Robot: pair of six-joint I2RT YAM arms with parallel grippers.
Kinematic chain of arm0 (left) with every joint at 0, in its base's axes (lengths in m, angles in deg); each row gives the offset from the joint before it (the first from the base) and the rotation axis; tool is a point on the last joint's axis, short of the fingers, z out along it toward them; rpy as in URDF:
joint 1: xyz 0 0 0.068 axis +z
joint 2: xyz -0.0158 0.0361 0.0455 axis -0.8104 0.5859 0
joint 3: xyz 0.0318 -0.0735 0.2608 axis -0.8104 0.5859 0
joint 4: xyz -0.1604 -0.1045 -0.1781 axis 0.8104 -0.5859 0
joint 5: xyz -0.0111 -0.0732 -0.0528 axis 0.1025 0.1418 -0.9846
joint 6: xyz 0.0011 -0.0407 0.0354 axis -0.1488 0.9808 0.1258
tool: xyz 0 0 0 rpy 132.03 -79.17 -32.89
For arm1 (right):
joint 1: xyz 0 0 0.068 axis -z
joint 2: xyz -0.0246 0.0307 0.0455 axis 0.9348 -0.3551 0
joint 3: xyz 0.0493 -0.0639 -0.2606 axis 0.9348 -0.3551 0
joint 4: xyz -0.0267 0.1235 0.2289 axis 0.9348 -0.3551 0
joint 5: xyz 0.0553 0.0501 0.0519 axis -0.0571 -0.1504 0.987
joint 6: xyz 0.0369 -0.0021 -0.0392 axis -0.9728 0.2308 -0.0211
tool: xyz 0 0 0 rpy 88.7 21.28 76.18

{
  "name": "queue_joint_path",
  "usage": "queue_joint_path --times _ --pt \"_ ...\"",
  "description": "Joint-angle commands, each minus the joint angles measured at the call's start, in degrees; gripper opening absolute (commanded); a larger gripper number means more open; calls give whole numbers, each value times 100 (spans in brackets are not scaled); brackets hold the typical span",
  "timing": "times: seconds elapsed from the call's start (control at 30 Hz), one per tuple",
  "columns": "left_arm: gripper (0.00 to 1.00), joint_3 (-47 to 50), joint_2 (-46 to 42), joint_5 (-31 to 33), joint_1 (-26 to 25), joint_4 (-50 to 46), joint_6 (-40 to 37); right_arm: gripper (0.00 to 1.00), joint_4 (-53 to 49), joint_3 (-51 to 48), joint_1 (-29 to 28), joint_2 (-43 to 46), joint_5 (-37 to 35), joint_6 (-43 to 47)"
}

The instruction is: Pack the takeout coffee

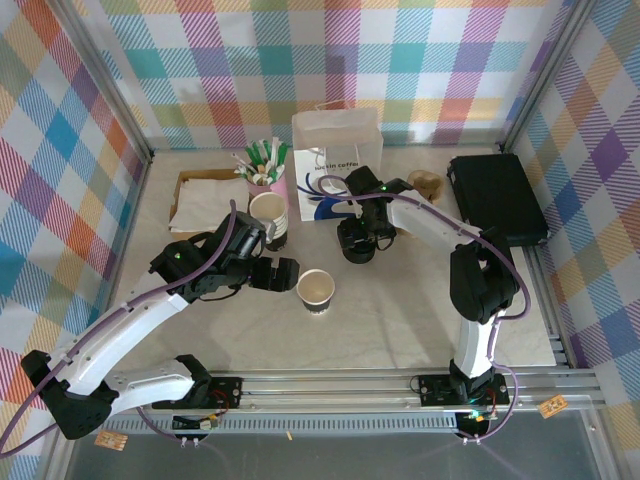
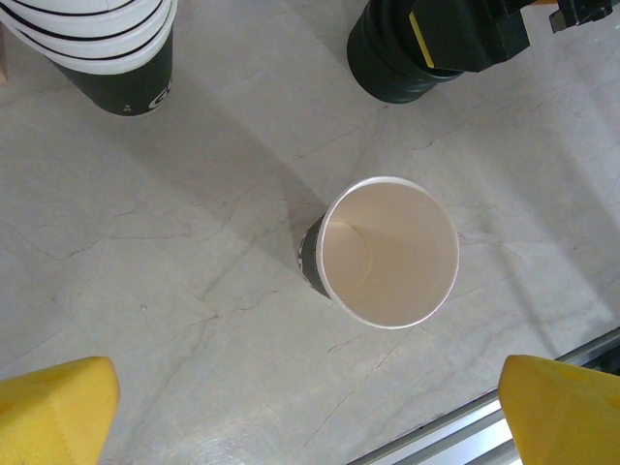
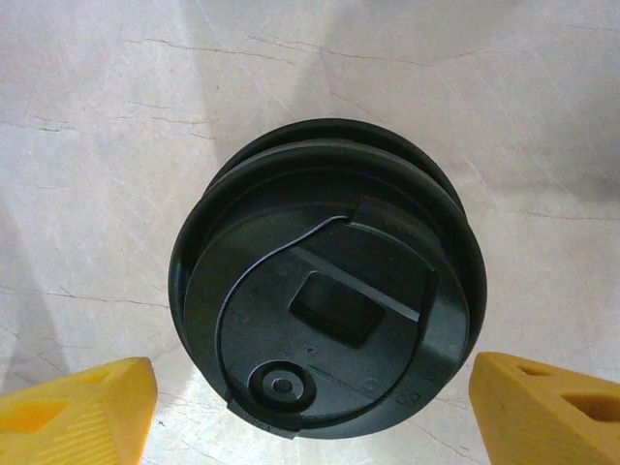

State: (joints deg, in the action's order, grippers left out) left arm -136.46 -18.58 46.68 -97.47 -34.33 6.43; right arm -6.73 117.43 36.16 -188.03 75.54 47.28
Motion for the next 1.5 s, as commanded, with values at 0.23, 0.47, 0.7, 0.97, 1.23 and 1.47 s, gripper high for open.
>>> queue_joint_path --times 0.23,0.47,0.7,0.97,1.23,1.47 --pt "100 6 28 61 -39 38 -142 86 -14 238 -10 -131 -126 145" --pt "100 20 78 36 -36 64 -107 86 -14 159 -10 -97 -136 164" --pt "100 110 22 26 -36 110 -46 86 28 49 -12 -76 -106 155" --pt "100 102 91 -13 -35 152 -21 85 61 38 -10 -94 -69 189" --pt "100 57 160 -13 -35 123 -44 85 52 206 -10 -247 -41 267" --pt "100 64 132 0 -37 56 16 84 91 206 -10 -304 -48 273"
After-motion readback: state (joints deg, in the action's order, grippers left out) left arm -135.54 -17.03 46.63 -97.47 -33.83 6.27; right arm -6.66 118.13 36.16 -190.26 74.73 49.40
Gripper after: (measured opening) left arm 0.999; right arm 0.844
